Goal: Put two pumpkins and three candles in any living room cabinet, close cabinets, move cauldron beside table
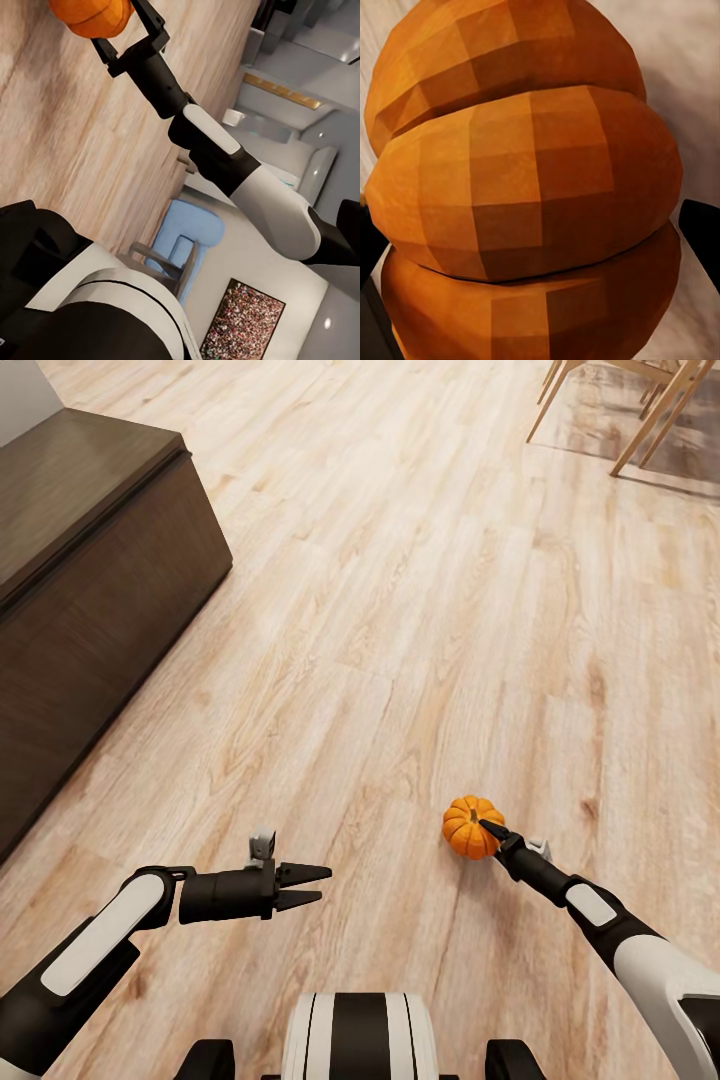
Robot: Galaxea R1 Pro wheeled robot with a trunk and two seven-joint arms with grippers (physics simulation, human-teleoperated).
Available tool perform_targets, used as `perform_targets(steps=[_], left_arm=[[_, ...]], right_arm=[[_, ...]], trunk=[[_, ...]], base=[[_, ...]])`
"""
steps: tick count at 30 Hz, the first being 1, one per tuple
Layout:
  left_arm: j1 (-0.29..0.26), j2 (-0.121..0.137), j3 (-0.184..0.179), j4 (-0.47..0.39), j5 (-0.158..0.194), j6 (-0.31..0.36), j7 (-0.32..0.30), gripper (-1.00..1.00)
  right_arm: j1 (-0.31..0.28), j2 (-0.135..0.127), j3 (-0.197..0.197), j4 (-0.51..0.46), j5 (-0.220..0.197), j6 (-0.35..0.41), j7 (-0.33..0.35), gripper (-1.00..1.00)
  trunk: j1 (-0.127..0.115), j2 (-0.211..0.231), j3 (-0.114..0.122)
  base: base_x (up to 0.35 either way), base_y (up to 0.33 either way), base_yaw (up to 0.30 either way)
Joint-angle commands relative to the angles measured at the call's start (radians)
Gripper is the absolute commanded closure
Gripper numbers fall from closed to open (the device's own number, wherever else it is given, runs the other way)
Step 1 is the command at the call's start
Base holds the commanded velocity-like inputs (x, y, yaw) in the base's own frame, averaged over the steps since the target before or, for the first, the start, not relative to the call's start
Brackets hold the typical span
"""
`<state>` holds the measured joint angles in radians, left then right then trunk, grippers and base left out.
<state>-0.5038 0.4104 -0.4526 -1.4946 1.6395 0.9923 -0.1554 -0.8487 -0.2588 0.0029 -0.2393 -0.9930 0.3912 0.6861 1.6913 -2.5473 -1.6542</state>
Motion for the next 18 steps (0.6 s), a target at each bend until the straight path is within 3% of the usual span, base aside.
perform_targets(steps=[1, 18], left_arm=[[-0.001, 0.001, -0.001, 0.0, -0.008, 0.0, -0.01, -1.0], [-0.001, 0.001, -0.001, 0.0, -0.008, 0.0, -0.01, -1.0]], right_arm=[[0.0, 0.0, 0.01, 0.003, 0.011, -0.001, -0.017, 1.0], [0.0, -0.002, 0.008, 0.002, 0.007, -0.004, -0.007, 1.0]], trunk=[[0.0, 0.0, -0.001], [0.0, 0.0, -0.001]], base=[[0.0, 0.0, 0.0], [0.0, 0.0, 0.0]])
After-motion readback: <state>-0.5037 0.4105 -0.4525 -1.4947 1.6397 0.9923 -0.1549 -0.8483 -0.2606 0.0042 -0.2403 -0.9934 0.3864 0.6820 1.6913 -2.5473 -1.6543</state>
